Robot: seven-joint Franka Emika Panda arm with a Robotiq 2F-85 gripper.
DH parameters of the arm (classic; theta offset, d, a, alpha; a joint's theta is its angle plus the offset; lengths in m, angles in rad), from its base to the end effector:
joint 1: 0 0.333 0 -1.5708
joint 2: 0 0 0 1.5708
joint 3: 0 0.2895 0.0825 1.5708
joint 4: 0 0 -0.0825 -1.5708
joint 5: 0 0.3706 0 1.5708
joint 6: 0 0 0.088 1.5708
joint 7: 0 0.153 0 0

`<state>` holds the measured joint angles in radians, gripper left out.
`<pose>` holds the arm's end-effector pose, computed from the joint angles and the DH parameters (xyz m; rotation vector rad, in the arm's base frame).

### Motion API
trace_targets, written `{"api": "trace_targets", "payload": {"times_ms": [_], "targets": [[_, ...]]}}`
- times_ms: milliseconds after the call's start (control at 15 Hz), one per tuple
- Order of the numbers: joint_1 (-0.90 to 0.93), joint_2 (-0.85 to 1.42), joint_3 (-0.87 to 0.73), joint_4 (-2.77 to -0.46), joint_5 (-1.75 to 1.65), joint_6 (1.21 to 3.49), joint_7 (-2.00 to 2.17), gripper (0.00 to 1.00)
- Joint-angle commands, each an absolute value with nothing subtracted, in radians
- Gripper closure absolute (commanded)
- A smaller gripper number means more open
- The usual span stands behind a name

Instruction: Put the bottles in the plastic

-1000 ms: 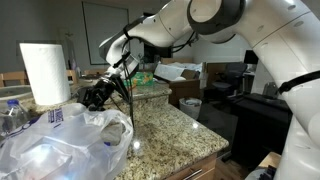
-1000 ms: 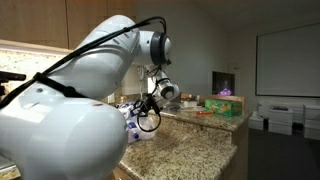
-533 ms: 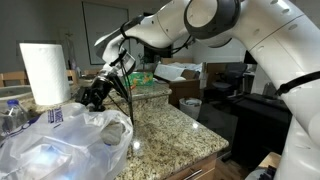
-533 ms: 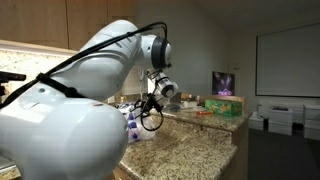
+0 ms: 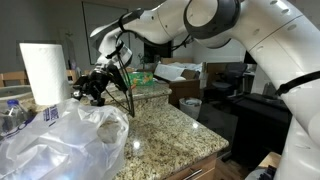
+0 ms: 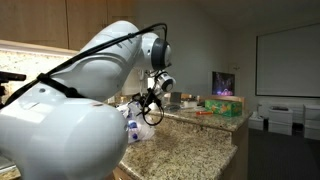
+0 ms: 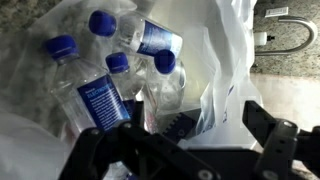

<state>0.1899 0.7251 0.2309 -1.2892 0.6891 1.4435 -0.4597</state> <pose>0.5511 0.3288 0.2925 -2.0510 -0.8107 0.6098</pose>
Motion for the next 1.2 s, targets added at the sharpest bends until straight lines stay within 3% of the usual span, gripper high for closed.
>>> {"api": "trace_targets", "payload": {"times_ms": [0,600,667,1133], "targets": [[0.199,0.687,0.207,-1.285,0.578,1.443,-0.37,0.0],[0.216,0.654,0.189,-1.316,0.442,1.686,-0.145,0.0],[0.17,0.502,0.184,-1.464,0.45,1.718,-0.158,0.0],[0.148,0.193,0.112,-1.708,0.377,1.886,-0.016,0.0]]}}
